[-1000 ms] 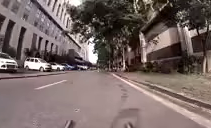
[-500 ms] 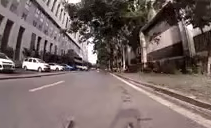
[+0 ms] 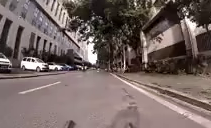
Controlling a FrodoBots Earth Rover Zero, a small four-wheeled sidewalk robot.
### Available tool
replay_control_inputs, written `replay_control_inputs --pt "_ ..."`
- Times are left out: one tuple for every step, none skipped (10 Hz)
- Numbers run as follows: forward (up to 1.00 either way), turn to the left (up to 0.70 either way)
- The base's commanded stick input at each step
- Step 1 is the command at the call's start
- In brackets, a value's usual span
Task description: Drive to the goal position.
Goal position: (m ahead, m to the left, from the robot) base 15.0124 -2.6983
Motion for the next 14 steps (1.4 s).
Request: replay_control_inputs --pt "0.45 0.0" --pt "0.45 0.0" --pt "0.45 0.0" --pt "0.45 0.0" --pt "0.45 0.0" --pt "0.45 0.0" --pt "0.45 0.0" --pt "0.45 0.0" --pt "0.45 0.0" --pt "0.45 0.0" --pt "0.45 0.0" --pt "0.45 0.0" --pt "0.45 0.0" --pt "0.45 0.0"
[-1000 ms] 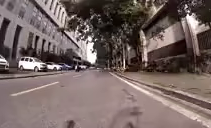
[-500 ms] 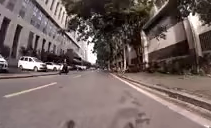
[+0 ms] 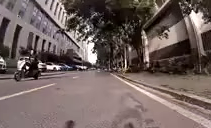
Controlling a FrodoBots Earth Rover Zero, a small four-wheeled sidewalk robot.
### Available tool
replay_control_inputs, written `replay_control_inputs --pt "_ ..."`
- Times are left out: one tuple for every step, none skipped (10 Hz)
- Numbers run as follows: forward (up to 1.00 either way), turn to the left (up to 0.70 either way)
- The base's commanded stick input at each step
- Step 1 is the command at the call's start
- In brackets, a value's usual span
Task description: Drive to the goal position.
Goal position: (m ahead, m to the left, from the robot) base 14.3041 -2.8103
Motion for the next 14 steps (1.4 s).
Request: replay_control_inputs --pt "0.45 0.0" --pt "0.45 0.0" --pt "0.45 0.0" --pt "0.45 0.0" --pt "0.45 0.0" --pt "0.45 0.0" --pt "0.45 0.0" --pt "0.45 0.0" --pt "0.45 0.0" --pt "0.45 0.0" --pt "0.45 0.0" --pt "0.45 0.0" --pt "0.45 0.0" --pt "0.45 0.0"
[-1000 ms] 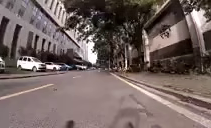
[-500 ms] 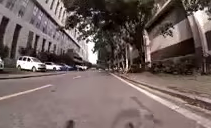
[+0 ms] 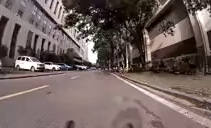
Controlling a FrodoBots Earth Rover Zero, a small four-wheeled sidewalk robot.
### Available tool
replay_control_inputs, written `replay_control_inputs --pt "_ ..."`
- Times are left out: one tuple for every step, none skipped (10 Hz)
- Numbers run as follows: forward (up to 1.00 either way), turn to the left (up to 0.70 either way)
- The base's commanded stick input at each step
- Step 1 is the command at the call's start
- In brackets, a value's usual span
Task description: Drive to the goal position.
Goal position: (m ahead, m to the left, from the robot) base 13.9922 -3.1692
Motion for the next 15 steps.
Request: replay_control_inputs --pt "0.45 0.0" --pt "0.45 0.0" --pt "0.63 0.0" --pt "0.7 0.0" --pt "0.7 0.0" --pt "0.7 0.0" --pt "0.7 0.0" --pt "0.7 0.0" --pt "0.7 0.0" --pt "0.7 -0.03" --pt "0.7 -0.1" --pt "0.7 -0.09" --pt "0.7 -0.03" --pt "0.7 0.0" --pt "0.7 -0.04"
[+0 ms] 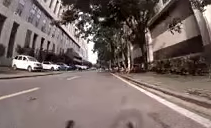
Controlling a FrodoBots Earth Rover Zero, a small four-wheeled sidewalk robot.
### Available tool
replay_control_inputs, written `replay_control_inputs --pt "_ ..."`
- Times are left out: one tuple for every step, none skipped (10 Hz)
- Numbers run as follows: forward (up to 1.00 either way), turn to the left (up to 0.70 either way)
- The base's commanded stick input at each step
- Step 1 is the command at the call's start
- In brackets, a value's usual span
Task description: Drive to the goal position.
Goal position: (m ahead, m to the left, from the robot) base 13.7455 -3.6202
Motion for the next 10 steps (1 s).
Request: replay_control_inputs --pt "0.7 -0.11" --pt "0.7 -0.09" --pt "0.7 0.0" --pt "0.7 -0.03" --pt "0.7 -0.08" --pt "0.7 -0.06" --pt "0.7 0.0" --pt "0.7 0.0" --pt "0.7 0.0" --pt "0.7 0.0"
